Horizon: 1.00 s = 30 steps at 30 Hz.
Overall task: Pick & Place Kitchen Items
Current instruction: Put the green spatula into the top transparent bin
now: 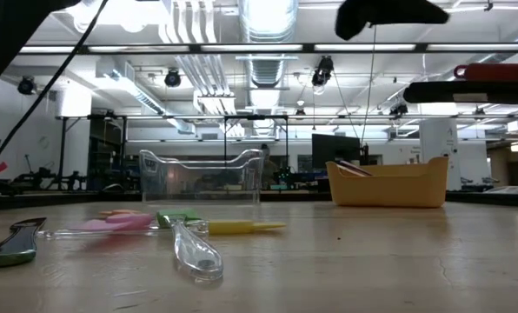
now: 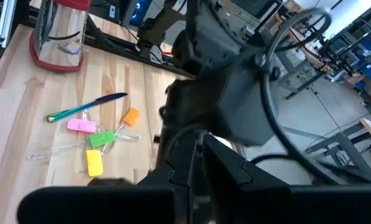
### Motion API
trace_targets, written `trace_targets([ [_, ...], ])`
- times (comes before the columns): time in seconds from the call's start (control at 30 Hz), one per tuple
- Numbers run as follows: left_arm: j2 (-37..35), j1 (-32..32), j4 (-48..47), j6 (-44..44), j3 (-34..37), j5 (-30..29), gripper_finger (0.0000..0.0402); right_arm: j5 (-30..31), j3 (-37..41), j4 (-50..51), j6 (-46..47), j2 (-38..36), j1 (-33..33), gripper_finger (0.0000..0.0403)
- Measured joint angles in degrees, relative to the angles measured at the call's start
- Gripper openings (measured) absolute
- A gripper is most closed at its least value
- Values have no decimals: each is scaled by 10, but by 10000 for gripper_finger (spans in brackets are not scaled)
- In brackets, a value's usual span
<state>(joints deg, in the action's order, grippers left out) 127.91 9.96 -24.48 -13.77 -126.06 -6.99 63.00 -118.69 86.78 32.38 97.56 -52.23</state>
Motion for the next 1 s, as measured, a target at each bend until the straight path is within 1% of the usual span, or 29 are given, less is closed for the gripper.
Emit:
trace_targets([
  [0.13,-17,-1,-27,20,7,-28,239,0,0,0,0,0,0,27],
  [0.27,-36,-1,-41,38,7,-36,239,0,0,1,0,0,0,22],
  [0.4,-59,1,-109,46,8,-38,239,0,3,1,4,0,0,18],
  [0.47,-67,4,-144,46,15,-54,239,0,8,2,12,0,0,20],
  [0.53,-83,12,-164,45,37,-87,238,0,15,1,18,0,0,23],
  [0.63,-123,28,-143,41,96,-127,238,0,28,1,26,0,0,23],
  [0.7,-158,38,-115,41,152,-134,239,0,40,0,36,0,0,19],
  [0.87,-257,62,12,23,329,-135,239,1,75,-15,67,0,7,11],
  [1.0,-337,80,129,15,471,-136,238,1,113,-74,63,0,18,14],
])
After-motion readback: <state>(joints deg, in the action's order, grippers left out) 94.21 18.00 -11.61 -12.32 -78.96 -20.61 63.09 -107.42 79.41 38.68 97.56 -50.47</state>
